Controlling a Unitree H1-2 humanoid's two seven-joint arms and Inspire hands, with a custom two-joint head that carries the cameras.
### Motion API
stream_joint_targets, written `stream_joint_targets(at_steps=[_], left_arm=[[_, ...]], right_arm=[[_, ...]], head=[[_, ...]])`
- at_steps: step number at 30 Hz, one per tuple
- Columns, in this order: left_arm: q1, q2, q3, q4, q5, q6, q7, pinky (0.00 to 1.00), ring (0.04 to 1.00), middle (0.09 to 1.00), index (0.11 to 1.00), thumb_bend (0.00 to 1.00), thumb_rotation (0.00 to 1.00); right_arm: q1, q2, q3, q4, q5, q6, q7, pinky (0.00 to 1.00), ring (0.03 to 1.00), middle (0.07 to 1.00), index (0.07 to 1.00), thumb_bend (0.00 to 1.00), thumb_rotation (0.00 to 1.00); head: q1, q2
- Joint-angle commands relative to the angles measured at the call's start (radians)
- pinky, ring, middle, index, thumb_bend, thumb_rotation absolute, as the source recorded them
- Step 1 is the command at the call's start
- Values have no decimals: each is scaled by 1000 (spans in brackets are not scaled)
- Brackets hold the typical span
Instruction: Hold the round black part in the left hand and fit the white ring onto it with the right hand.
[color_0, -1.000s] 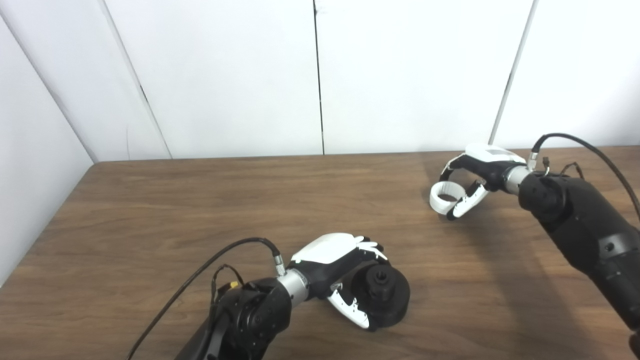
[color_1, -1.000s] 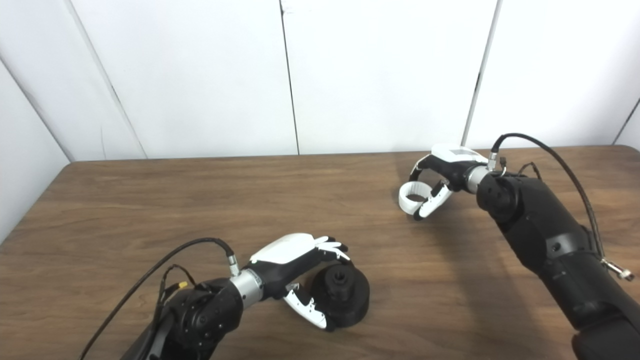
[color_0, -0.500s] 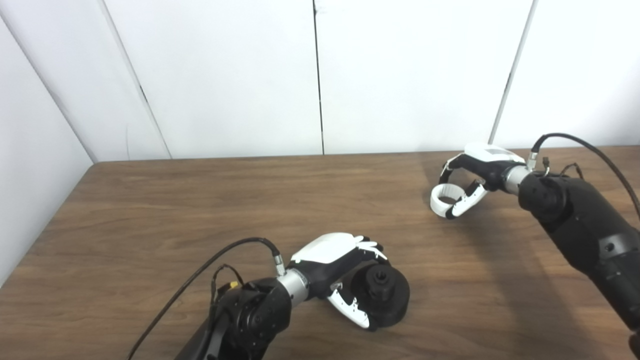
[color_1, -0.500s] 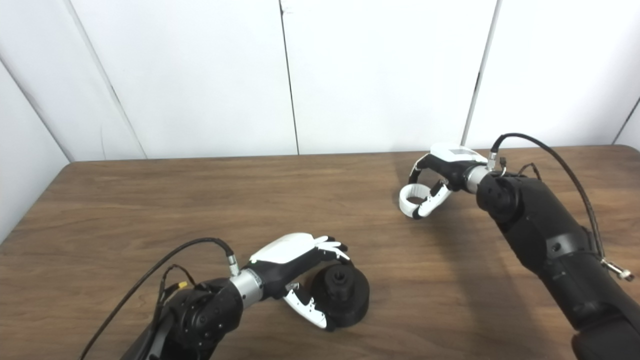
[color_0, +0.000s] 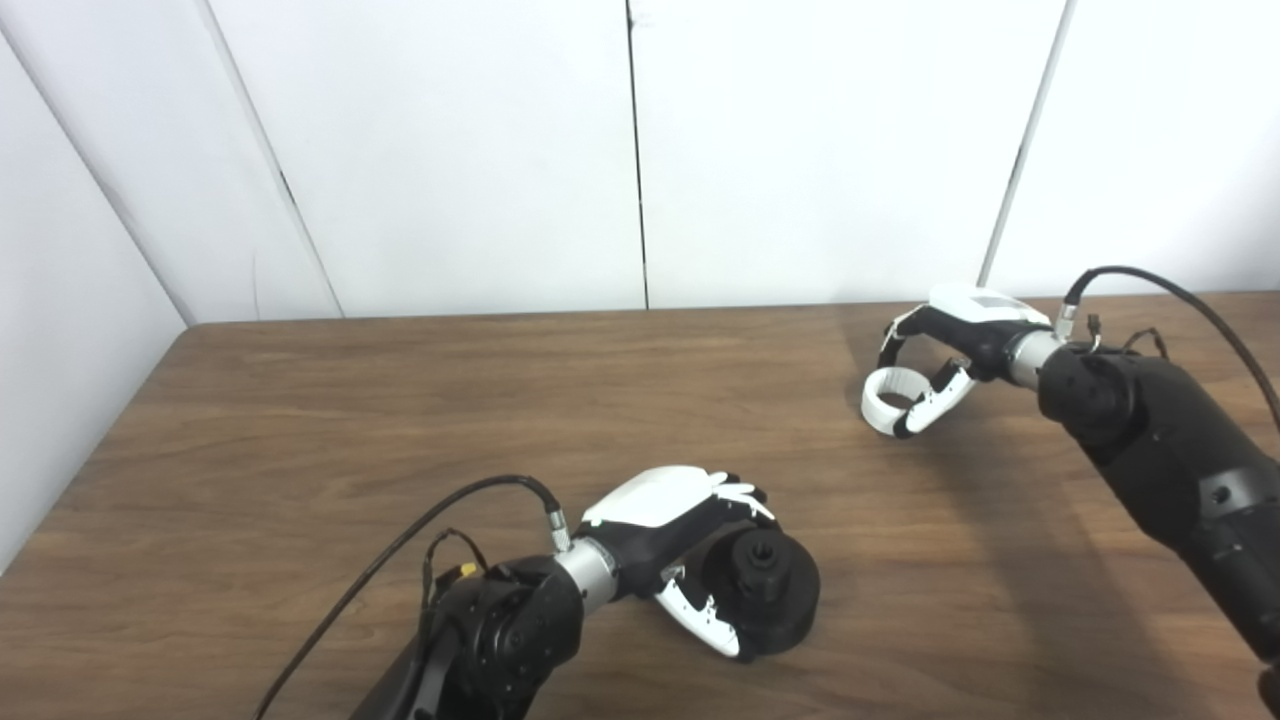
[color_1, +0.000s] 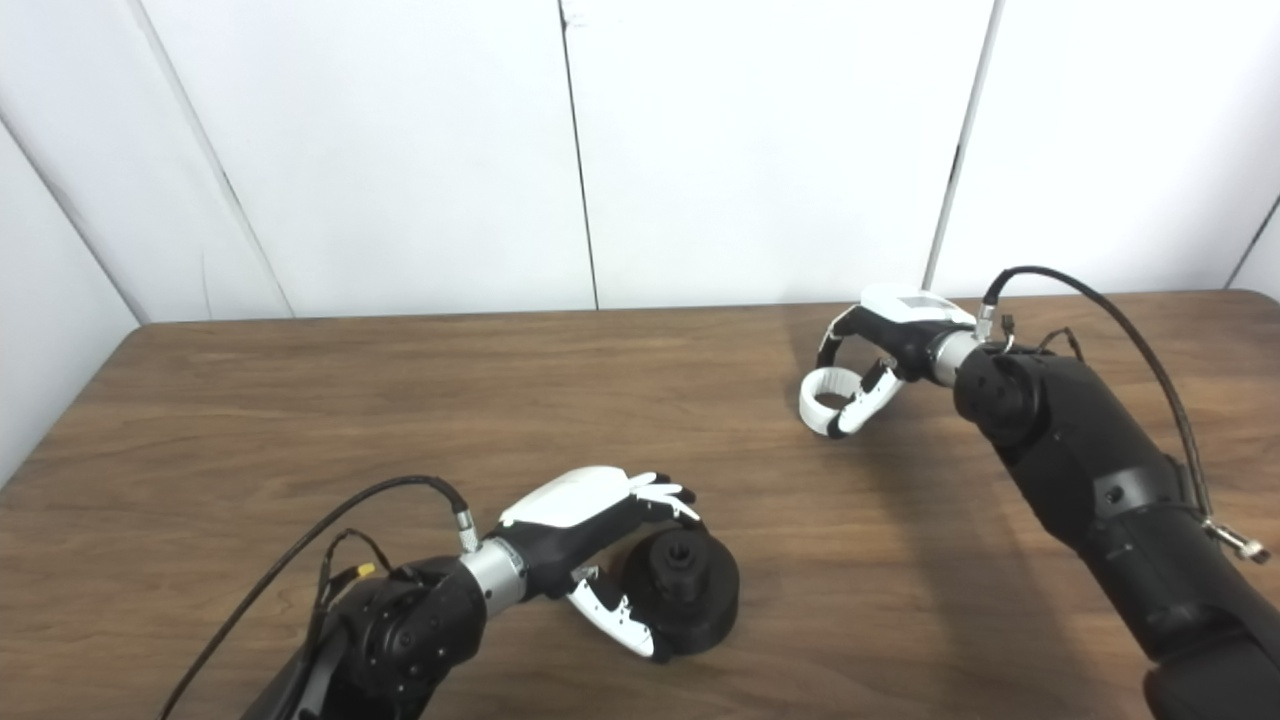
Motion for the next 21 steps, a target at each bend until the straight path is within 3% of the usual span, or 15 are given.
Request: stream_joint_targets(at_steps=[1, 11, 21], left_arm=[[-4, 8, -12, 0, -15, 12, -34, 884, 1000, 952, 767, 945, 213], [-7, 8, -12, 9, -21, -3, -29, 880, 1000, 951, 764, 945, 206], [-7, 7, -11, 8, -22, 11, -38, 892, 1000, 954, 766, 949, 213]], right_arm=[[-45, -12, -20, -27, 11, -20, -25, 866, 956, 873, 631, 793, 238], [-34, -23, -30, -73, 22, -19, -15, 874, 954, 861, 622, 796, 240], [11, -55, -53, -220, 42, -6, 26, 900, 946, 852, 614, 812, 267]], head=[[0, 1], [-2, 6], [-6, 9]])
